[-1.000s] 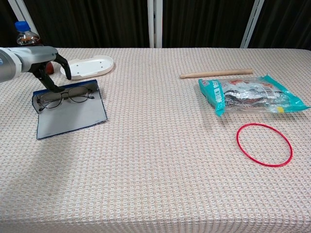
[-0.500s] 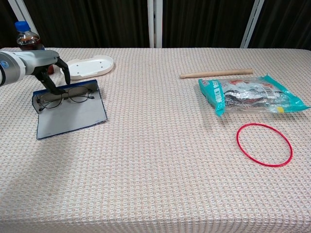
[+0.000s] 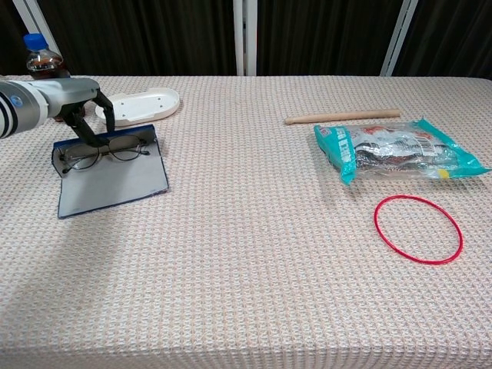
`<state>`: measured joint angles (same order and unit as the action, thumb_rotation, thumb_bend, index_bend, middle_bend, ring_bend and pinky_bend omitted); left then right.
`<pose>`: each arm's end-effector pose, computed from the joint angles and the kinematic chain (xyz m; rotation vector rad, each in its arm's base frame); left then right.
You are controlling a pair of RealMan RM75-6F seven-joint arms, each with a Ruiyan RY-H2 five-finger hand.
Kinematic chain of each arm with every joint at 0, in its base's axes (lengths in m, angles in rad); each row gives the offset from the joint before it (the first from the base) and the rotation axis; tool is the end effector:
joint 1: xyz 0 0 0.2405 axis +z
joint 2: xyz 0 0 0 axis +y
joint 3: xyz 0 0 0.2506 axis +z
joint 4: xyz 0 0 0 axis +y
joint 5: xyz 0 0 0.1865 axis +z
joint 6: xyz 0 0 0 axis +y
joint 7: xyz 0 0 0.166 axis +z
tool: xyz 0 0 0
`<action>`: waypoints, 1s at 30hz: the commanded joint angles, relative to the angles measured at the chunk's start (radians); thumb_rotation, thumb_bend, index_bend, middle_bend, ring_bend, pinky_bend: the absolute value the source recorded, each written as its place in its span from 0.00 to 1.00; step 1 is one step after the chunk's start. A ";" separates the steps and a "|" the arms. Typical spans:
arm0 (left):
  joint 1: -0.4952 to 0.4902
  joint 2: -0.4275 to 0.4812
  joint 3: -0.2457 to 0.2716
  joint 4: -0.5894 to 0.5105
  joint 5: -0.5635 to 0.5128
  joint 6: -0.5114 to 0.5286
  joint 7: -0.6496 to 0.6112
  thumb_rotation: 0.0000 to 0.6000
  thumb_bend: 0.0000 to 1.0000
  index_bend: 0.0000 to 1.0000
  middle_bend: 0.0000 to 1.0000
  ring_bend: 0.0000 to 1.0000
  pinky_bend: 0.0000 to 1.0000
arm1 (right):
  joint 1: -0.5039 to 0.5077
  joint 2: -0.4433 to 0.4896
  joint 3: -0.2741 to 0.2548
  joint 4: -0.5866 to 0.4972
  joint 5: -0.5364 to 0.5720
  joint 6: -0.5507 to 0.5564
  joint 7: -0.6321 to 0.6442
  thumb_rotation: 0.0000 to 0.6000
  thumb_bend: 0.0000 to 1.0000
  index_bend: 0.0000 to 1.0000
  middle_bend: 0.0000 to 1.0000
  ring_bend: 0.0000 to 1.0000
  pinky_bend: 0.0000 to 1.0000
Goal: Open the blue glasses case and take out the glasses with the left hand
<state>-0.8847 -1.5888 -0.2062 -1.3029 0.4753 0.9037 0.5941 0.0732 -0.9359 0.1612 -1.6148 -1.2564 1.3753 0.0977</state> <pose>-0.1909 0.4056 0.0019 -1.5897 -1.1539 -0.5655 -0.3343 -0.2133 0.2578 1.1592 -0.9312 0.7745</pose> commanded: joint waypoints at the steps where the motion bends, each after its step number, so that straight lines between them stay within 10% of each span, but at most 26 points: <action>1: 0.001 -0.001 0.002 0.003 0.001 -0.001 -0.002 1.00 0.38 0.53 0.17 0.00 0.10 | 0.000 -0.002 0.000 0.002 0.001 -0.002 0.001 1.00 0.32 0.00 0.00 0.00 0.00; 17: 0.017 0.012 -0.009 -0.017 0.031 0.018 -0.042 1.00 0.46 0.64 0.19 0.00 0.10 | 0.003 -0.008 -0.001 0.005 0.001 -0.006 -0.004 1.00 0.32 0.00 0.00 0.00 0.00; 30: 0.097 -0.001 0.038 -0.038 0.281 0.174 -0.127 1.00 0.46 0.64 0.21 0.00 0.09 | 0.006 -0.013 -0.004 0.012 0.000 -0.015 -0.004 1.00 0.32 0.00 0.00 0.00 0.00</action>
<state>-0.8073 -1.5857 -0.1793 -1.3409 0.7224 1.0529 0.4883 0.0788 -0.9492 0.1574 -1.6032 -1.2566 1.3605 0.0941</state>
